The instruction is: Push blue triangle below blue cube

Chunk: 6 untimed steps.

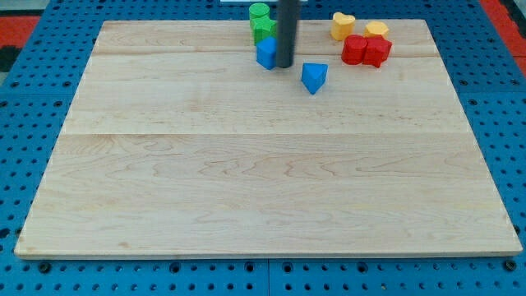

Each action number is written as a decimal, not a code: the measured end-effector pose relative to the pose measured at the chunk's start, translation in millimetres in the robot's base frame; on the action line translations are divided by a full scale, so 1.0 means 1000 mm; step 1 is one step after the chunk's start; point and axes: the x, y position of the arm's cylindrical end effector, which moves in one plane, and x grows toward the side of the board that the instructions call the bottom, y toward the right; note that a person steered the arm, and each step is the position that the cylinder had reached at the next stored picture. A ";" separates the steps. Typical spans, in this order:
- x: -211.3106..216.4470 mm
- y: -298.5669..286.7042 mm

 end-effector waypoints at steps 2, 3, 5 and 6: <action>-0.014 0.028; -0.004 0.051; 0.025 0.145; 0.044 0.091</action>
